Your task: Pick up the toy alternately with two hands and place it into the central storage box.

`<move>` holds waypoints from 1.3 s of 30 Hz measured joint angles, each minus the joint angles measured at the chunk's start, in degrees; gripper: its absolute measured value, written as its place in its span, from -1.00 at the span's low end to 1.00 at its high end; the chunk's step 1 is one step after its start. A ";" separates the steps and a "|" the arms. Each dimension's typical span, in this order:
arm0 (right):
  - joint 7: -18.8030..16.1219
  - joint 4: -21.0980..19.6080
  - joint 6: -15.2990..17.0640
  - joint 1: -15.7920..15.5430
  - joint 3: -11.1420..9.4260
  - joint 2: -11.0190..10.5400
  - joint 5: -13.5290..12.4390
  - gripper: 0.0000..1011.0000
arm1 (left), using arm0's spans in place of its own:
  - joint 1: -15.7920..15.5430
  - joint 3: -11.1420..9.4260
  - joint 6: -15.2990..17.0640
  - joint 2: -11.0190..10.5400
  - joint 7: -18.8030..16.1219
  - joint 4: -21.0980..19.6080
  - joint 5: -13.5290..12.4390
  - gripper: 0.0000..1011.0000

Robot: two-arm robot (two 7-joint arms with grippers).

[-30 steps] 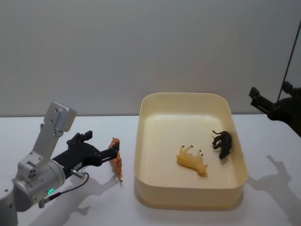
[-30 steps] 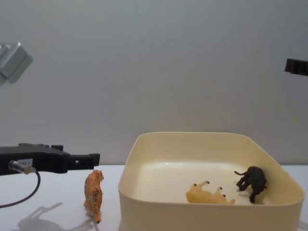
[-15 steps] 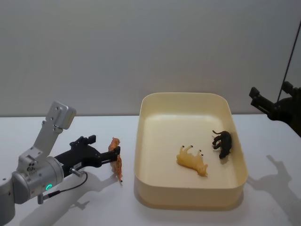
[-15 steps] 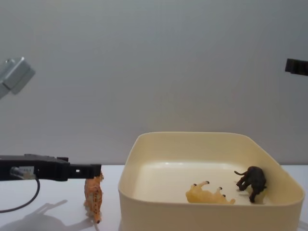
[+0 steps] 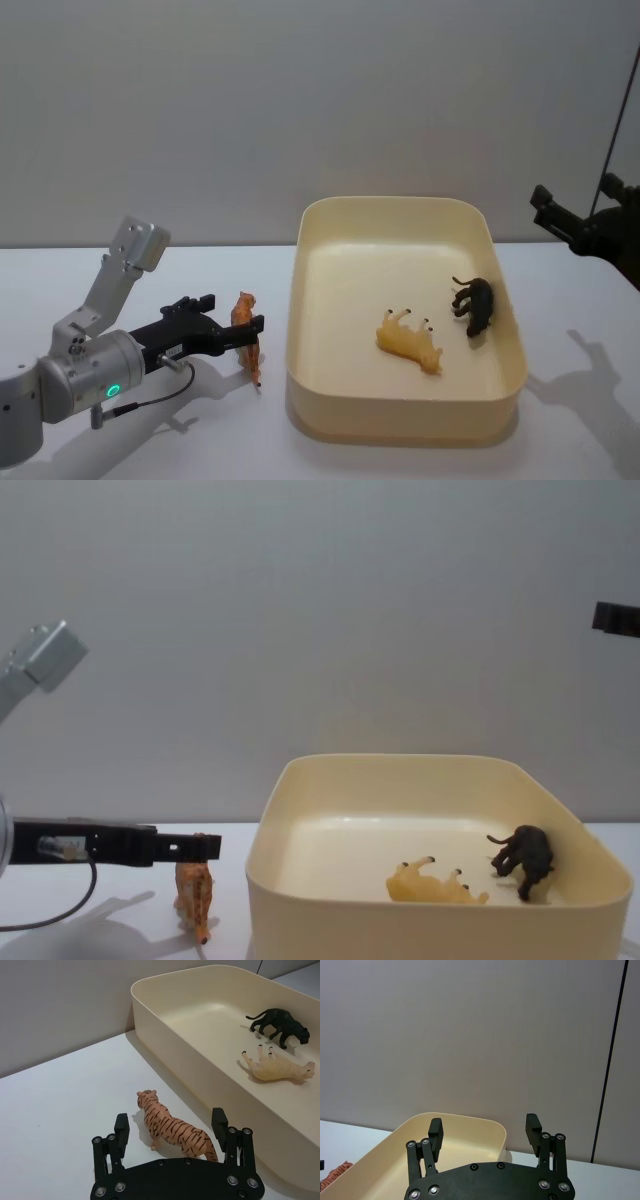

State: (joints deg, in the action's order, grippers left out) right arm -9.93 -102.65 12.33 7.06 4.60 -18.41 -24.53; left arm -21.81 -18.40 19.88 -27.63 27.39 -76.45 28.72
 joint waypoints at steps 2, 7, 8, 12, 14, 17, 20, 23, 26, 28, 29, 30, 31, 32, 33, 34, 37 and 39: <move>0.00 0.00 0.00 0.00 0.00 0.00 0.00 0.98 | -0.36 -0.09 0.12 0.22 0.41 0.56 -0.03 0.98; 0.00 0.00 0.00 0.00 0.00 0.00 0.00 0.98 | -1.61 -0.45 0.49 0.96 1.74 2.43 -0.19 0.98; 0.00 0.00 0.00 0.00 0.00 0.00 0.00 0.98 | -1.77 -0.50 0.56 1.06 1.91 2.67 -0.24 0.98; 0.00 0.00 0.00 0.00 0.00 0.00 0.00 0.98 | -2.70 -0.86 1.09 1.66 3.09 4.06 -0.60 0.98; 0.00 0.00 0.00 0.00 0.00 0.00 0.00 0.98 | -3.00 -0.99 1.31 1.85 3.38 4.50 -0.72 0.98; 0.00 0.00 0.00 0.00 0.00 0.00 0.00 0.98 | -3.51 -1.23 1.87 2.17 3.89 5.23 -1.03 0.98; 0.00 0.00 0.00 0.00 0.00 0.00 0.00 0.98 | -3.90 -1.46 2.43 2.43 4.22 5.80 -1.30 0.98; 0.00 0.00 0.00 0.00 0.00 0.00 0.00 0.98 | -4.14 -1.59 2.73 2.58 4.41 6.17 -1.46 0.98; 0.00 0.00 0.00 0.00 0.00 0.00 0.00 0.98 | -4.44 -1.77 3.14 2.77 4.66 6.64 -1.67 0.90; 0.00 0.01 0.00 0.00 0.00 0.00 0.00 0.98 | -4.55 -1.82 3.28 2.84 4.74 6.79 -1.73 0.82; 0.00 0.00 0.00 0.00 0.00 0.00 0.00 0.98 | -4.59 -1.84 3.34 2.87 4.77 6.86 -1.77 0.79; 0.00 0.01 0.00 0.00 0.00 0.00 0.00 0.98 | -4.68 -1.90 3.46 2.93 4.83 6.98 -1.83 0.70; 0.00 0.00 0.00 0.00 0.00 0.00 0.00 0.98 | -4.72 -1.92 3.51 2.96 4.85 7.04 -1.85 0.65; 0.00 0.00 0.00 0.00 0.00 0.00 0.00 0.98 | -4.76 -1.94 3.54 2.99 4.88 7.11 -1.87 0.61; 0.00 0.00 0.00 0.00 0.00 0.00 0.00 0.98 | -4.83 -1.96 3.65 3.03 4.95 7.19 -1.91 0.56; 0.00 0.01 0.00 0.00 0.00 0.00 0.00 0.98 | -4.85 -1.98 3.69 3.05 4.97 7.24 -1.93 0.50; 0.00 0.01 0.00 0.00 0.00 0.00 0.00 0.98 | -4.94 -2.03 3.84 3.11 5.04 7.39 -2.00 0.36; 0.00 0.00 0.00 0.00 0.00 0.00 0.00 0.98 | -5.01 -2.07 3.94 3.15 5.09 7.48 -2.05 0.25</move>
State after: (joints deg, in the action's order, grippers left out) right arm -9.93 -102.65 12.33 7.06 4.60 -18.41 -24.53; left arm -26.83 -20.47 23.82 -24.48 32.48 -68.96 26.67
